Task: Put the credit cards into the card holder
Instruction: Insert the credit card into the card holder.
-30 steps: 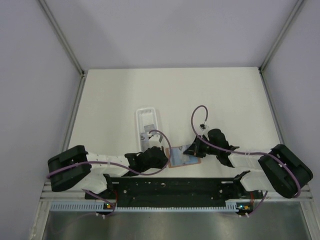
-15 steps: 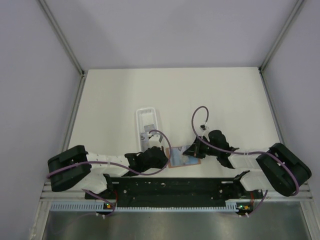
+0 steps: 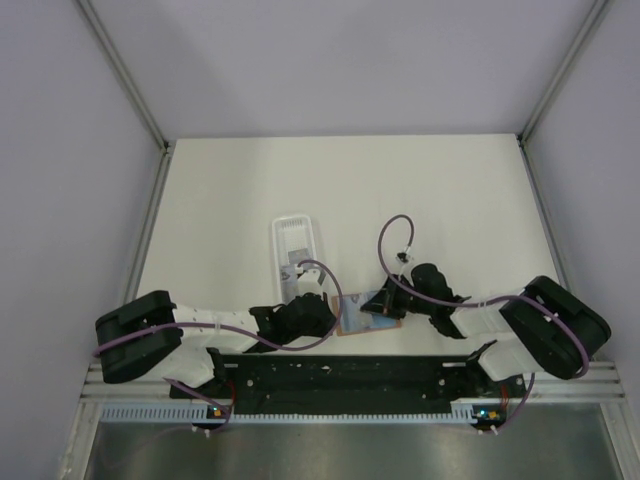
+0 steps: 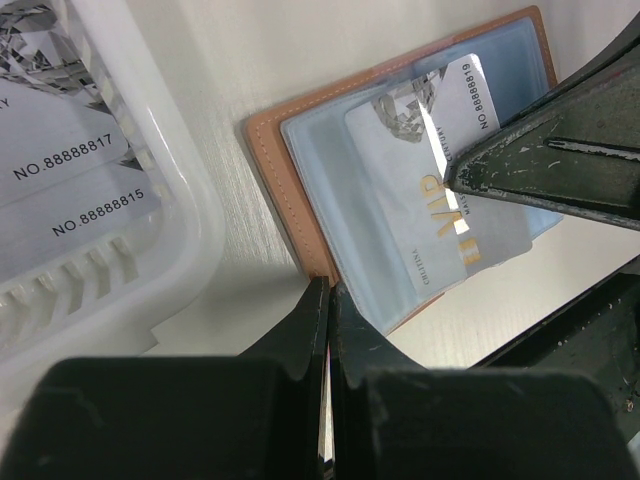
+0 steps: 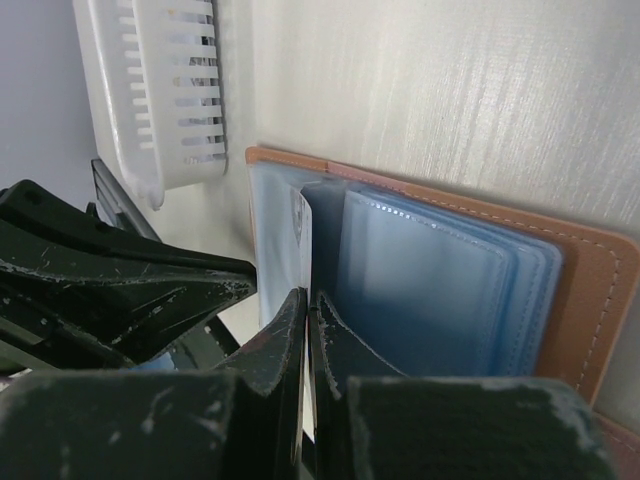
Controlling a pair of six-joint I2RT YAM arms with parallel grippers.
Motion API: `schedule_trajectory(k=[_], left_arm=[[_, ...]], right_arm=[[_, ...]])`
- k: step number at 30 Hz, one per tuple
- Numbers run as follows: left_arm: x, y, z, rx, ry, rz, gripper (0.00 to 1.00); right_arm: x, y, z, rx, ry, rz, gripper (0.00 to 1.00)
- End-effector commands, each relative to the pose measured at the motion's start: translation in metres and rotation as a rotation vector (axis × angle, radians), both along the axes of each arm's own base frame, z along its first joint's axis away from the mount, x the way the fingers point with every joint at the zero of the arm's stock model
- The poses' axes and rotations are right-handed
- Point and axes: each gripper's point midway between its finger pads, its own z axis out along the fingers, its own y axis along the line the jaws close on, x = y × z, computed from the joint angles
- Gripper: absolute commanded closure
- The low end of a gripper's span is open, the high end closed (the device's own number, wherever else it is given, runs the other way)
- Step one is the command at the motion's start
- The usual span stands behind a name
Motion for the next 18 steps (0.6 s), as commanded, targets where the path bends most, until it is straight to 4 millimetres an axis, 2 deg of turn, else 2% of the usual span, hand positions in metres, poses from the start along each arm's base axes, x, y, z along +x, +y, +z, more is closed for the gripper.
schedule_trajectory(k=[1,10,18], left_arm=[[0.002,0.004,-0.002,0.008,-0.008,0.013,1.0],[0.002,0.003,-0.001,-0.002,-0.01,0.011,1.0],[0.001,0.005,-0.001,-0.004,-0.011,0.006,1.0]], right_arm=[[-0.001,0.004,-0.005,-0.017,0.003,-0.007,1.0],[-0.005,0.015,-0.007,-0.066,-0.003,0.041,1.0],[-0.004,0.017,-0.002,-0.109,-0.026,0.052,0.82]])
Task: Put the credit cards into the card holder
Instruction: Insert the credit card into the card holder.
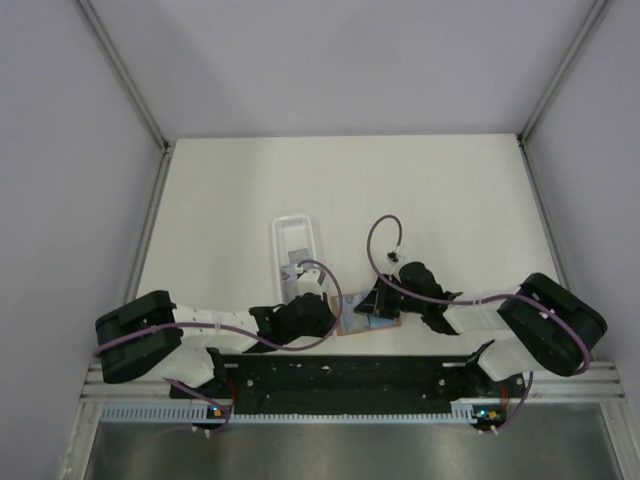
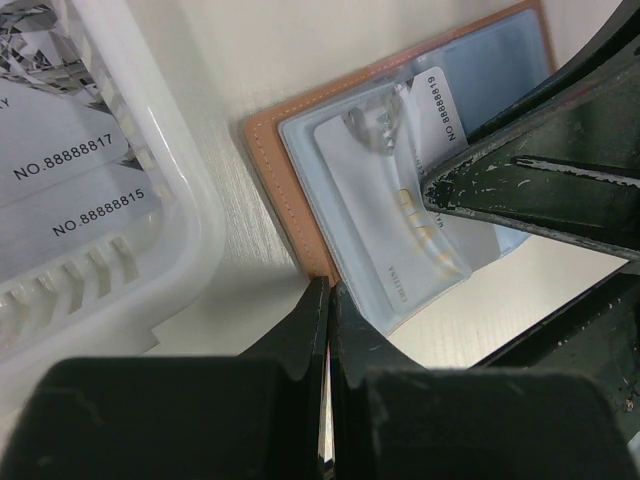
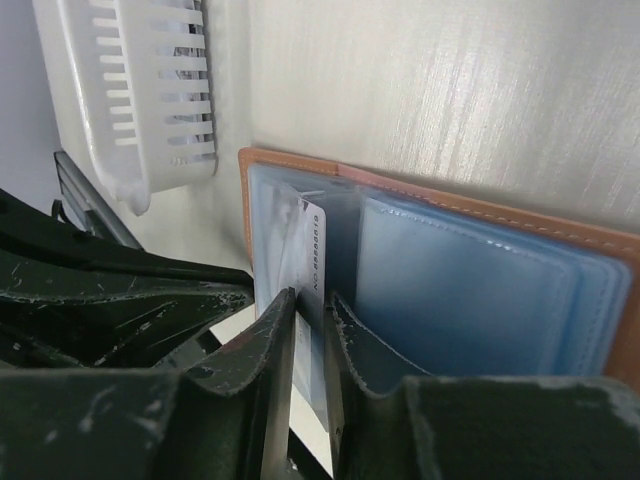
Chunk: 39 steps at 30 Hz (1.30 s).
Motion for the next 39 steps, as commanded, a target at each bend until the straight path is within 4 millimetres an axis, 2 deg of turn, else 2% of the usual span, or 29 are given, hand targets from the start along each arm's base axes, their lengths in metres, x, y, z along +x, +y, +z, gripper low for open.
schedule_trajectory(k=[1,4,5,7,13,16,18,20,24,39], left_arm=[[0.001,0.005,0.0,-0.002,-0.012,0.009,1.0],[0.001,0.006,0.0,-0.003,-0.014,0.008,1.0],[0.001,0.005,0.0,-0.004,-0.015,0.007,1.0],[0.001,0.005,0.001,-0.006,-0.015,0.008,1.0],[0.003,0.002,0.005,-0.001,-0.024,-0.001,1.0],[0.003,0.002,0.004,-0.003,-0.026,-0.002,1.0],[0.002,0.001,0.003,-0.008,-0.022,-0.001,1.0],[0.002,0.001,0.001,-0.004,-0.017,-0.001,1.0],[0.001,0.002,0.001,-0.009,-0.017,0.001,1.0],[0.001,0.004,-0.002,-0.004,-0.016,0.003,1.0]], right_arm=[[-0.001,0.0,0.004,-0.064,-0.021,0.027,0.8],[0.002,-0.005,0.013,-0.12,-0.051,0.034,0.73],[0.004,-0.007,0.018,-0.136,-0.067,0.034,0.63],[0.005,-0.012,0.024,-0.181,-0.081,0.043,0.55],[0.013,-0.028,0.036,-0.304,-0.122,0.031,0.49],[0.017,-0.034,0.035,-0.344,-0.137,0.019,0.57],[0.018,-0.036,0.03,-0.364,-0.131,0.015,0.67],[0.018,-0.036,0.025,-0.375,-0.122,0.019,0.83],[0.017,-0.029,0.018,-0.357,-0.107,0.038,1.0],[0.011,-0.021,0.003,-0.427,-0.089,0.089,1.0]])
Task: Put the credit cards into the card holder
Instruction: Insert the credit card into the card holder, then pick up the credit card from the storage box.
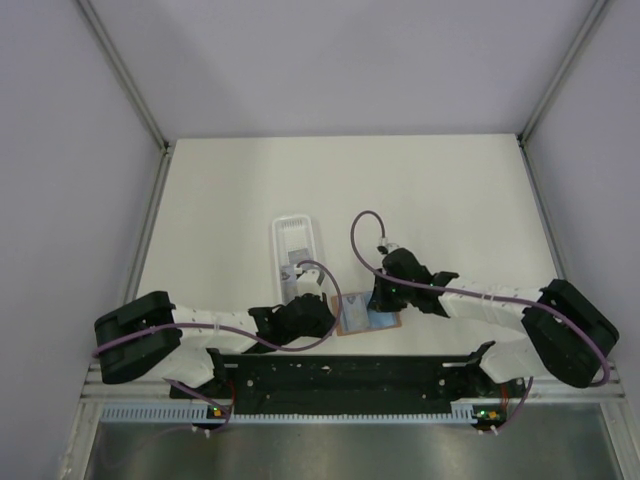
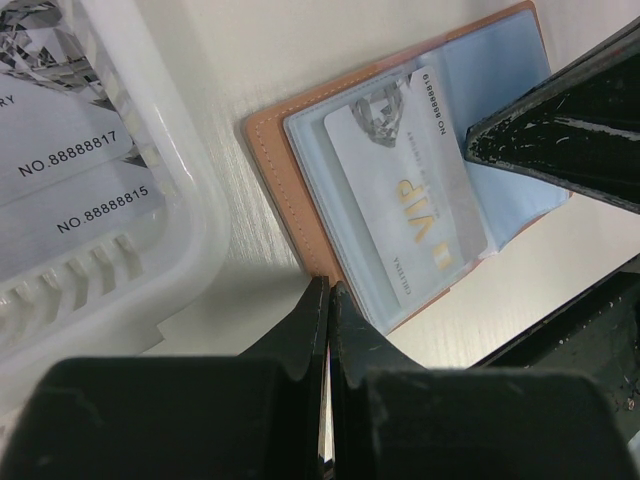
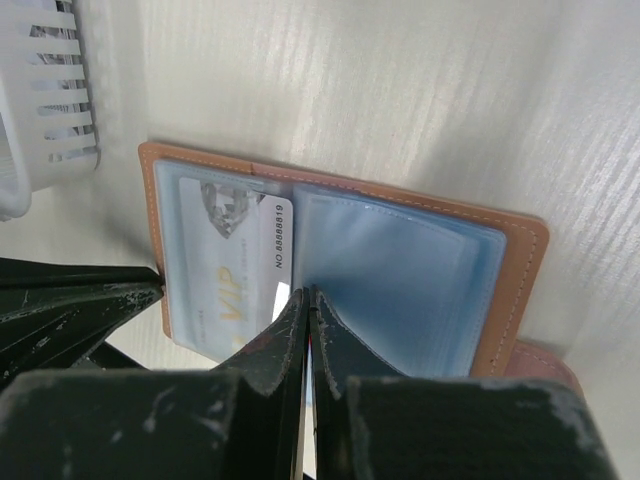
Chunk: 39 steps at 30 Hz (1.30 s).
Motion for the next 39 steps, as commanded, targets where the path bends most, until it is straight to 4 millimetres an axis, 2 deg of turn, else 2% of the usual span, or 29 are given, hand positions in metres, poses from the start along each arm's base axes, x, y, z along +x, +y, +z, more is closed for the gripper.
schedule_trajectory(k=[1,8,15,19,22,27,32,33,37,39], left_arm=[[0.001,0.003,-0.002,-0.001,-0.013,0.002,1.0],[0.001,0.005,-0.001,-0.003,-0.017,0.005,1.0],[0.001,0.004,-0.002,-0.001,-0.016,0.001,1.0],[0.0,0.006,-0.002,-0.002,-0.015,0.002,1.0],[0.001,0.007,0.001,-0.003,-0.021,0.004,1.0],[0.006,0.005,0.025,-0.023,-0.058,0.005,1.0],[0.016,0.01,0.075,-0.06,-0.146,0.034,1.0],[0.02,0.014,0.091,-0.088,-0.178,0.059,0.98],[0.035,0.051,0.113,-0.081,-0.232,0.183,0.68],[0.042,0.073,0.117,-0.065,-0.241,0.256,0.57]], right_arm=[[0.002,0.014,0.003,-0.029,-0.028,0.046,1.0],[-0.005,0.022,-0.005,-0.066,-0.012,0.075,1.0],[-0.012,0.039,0.0,-0.006,-0.006,0.115,1.0],[-0.006,0.032,0.009,-0.025,-0.042,0.09,1.0],[0.001,0.017,0.023,-0.066,-0.106,0.055,0.99],[0.016,-0.003,0.065,-0.076,-0.247,-0.019,0.72],[0.021,-0.001,0.099,-0.024,-0.325,-0.021,0.59],[0.023,0.002,0.105,-0.013,-0.336,-0.012,0.58],[0.03,0.022,0.129,0.016,-0.371,0.054,0.55],[0.035,0.034,0.137,0.026,-0.373,0.09,0.54]])
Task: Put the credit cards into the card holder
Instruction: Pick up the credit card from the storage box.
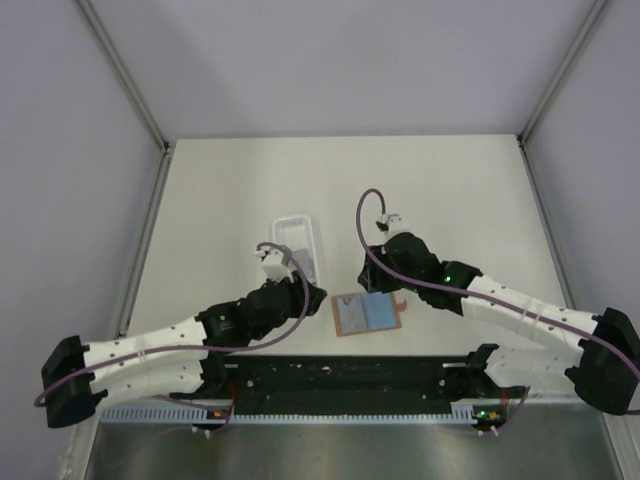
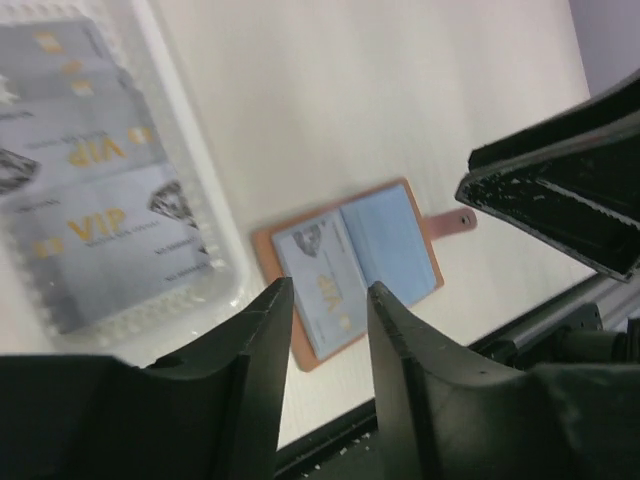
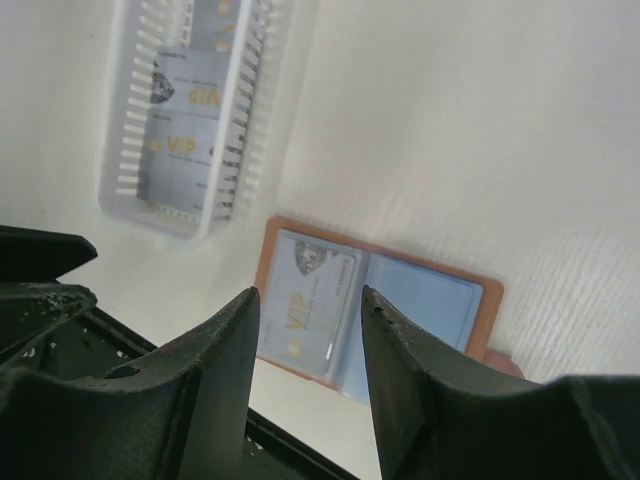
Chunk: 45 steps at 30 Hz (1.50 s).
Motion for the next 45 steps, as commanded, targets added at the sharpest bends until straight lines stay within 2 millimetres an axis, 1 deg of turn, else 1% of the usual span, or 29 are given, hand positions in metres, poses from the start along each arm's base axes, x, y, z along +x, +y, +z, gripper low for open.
schedule_trajectory(k=[1,3,4,6,8,9,12,16,20,23,25,27,29,32,35,39,41,45], left_arm=[[0.024,0.056,0.014,0.051,-0.035,0.208,0.54],[0.03,0.079,0.011,0.059,-0.023,0.283,0.49],[0.033,0.088,0.009,0.056,-0.016,0.311,0.48],[0.037,0.102,0.004,0.048,0.004,0.349,0.48],[0.04,0.112,0.0,0.041,0.02,0.378,0.48],[0.042,0.116,-0.003,0.042,0.025,0.391,0.48],[0.046,0.119,-0.01,0.047,0.037,0.404,0.48],[0.053,0.122,-0.023,0.076,0.067,0.418,0.49],[0.058,0.12,-0.031,0.087,0.075,0.405,0.48],[0.06,0.116,-0.036,0.089,0.077,0.379,0.49],[0.061,0.112,-0.039,0.09,0.081,0.359,0.51],[0.062,0.108,-0.042,0.088,0.083,0.338,0.52],[0.062,0.105,-0.044,0.084,0.088,0.324,0.57],[0.062,0.103,-0.047,0.086,0.096,0.315,0.65],[0.061,0.103,-0.047,0.083,0.096,0.311,0.71],[0.057,0.102,-0.051,0.074,0.106,0.301,0.78],[0.055,0.103,-0.053,0.074,0.112,0.302,0.8],[0.052,0.106,-0.059,0.096,0.131,0.303,0.8]], right_arm=[[0.013,0.035,0.039,0.037,-0.061,0.11,0.54],[0.019,0.052,0.048,0.051,-0.063,0.148,0.54],[0.021,0.059,0.048,0.052,-0.055,0.166,0.54],[0.029,0.074,0.049,0.058,-0.047,0.184,0.54],[0.03,0.093,0.043,0.067,-0.007,0.226,0.54],[0.034,0.102,0.048,0.08,-0.005,0.237,0.54],[0.041,0.127,0.045,0.091,0.02,0.273,0.54],[0.046,0.159,0.036,0.094,0.051,0.33,0.54],[0.053,0.178,0.019,0.074,0.066,0.39,0.56],[0.058,0.185,0.007,0.026,0.03,0.467,0.57],[0.063,0.183,-0.007,-0.041,-0.006,0.523,0.58],[0.068,0.181,-0.014,-0.085,-0.036,0.566,0.58],[0.072,0.178,-0.019,-0.109,-0.055,0.614,0.58],[0.078,0.171,-0.021,-0.094,-0.067,0.71,0.57],[0.087,0.163,-0.029,-0.118,-0.099,0.793,0.5],[0.09,0.162,-0.039,-0.13,-0.108,0.907,0.4],[0.092,0.163,-0.041,-0.127,-0.117,0.95,0.36],[0.094,0.17,-0.042,-0.105,-0.138,1.036,0.33]])
